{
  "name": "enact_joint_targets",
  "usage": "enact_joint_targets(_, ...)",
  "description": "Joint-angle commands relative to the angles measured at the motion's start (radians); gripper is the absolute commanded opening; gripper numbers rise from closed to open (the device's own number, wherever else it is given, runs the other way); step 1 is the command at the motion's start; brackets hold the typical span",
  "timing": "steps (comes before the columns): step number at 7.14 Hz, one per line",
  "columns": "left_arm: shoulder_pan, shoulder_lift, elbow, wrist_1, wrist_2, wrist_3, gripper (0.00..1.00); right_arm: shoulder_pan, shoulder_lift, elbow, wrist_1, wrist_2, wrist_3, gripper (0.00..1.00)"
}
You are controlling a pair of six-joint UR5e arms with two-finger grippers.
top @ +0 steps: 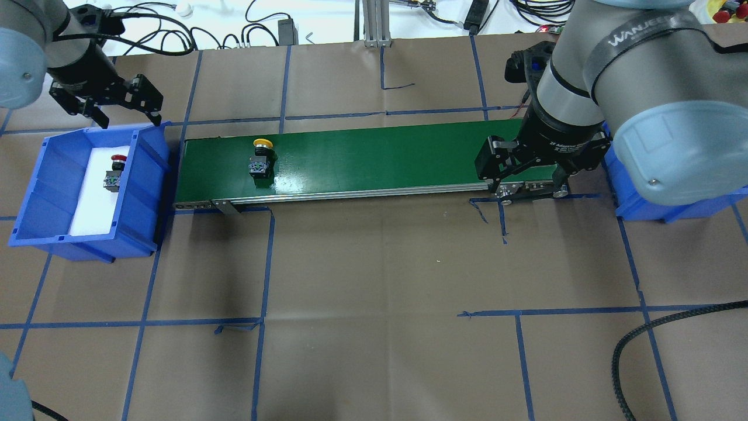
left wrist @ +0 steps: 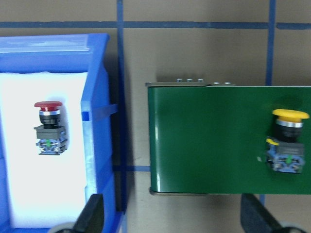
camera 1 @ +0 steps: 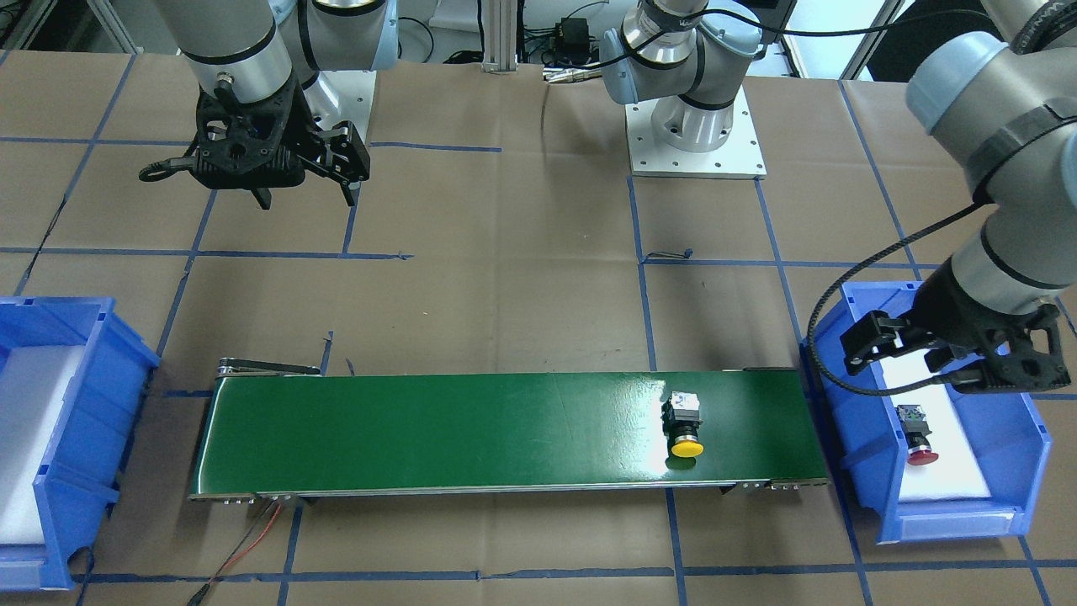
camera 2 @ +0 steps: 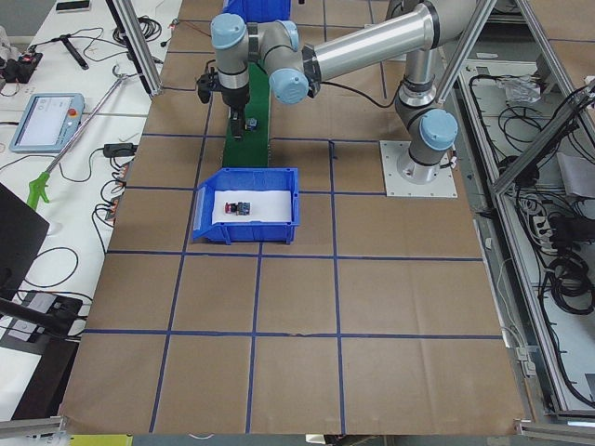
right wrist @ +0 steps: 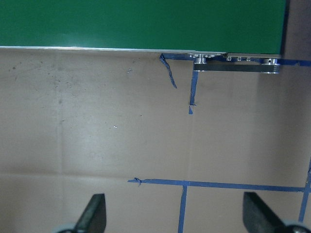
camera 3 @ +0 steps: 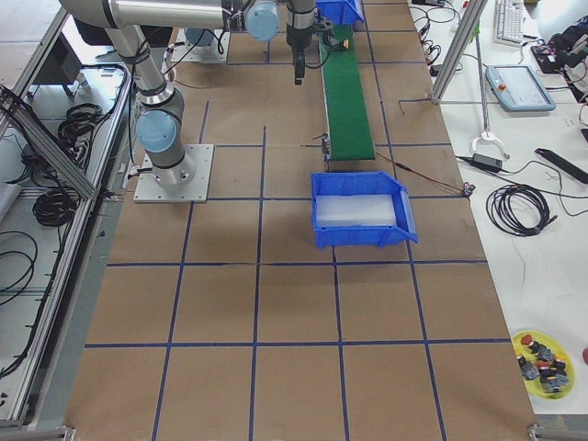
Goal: Transport two buttons from left to right
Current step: 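Return the left gripper to the bin and grasp the red-capped button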
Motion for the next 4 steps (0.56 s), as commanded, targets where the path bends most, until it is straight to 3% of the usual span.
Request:
enact_joint_targets(1, 0.125, -0.045, 0.0, 0.026, 0.0, 0.14, 1.0, 0.0, 0.0, 0.0, 0.0, 0.0, 0.0, 1.0)
enact_joint_targets(4, 0.168, -0.087, -0.001, 0.108, 0.008, 0.201, 1.0, 0.0, 0.0, 0.0, 0.0, 0.0, 0.0, 1.0)
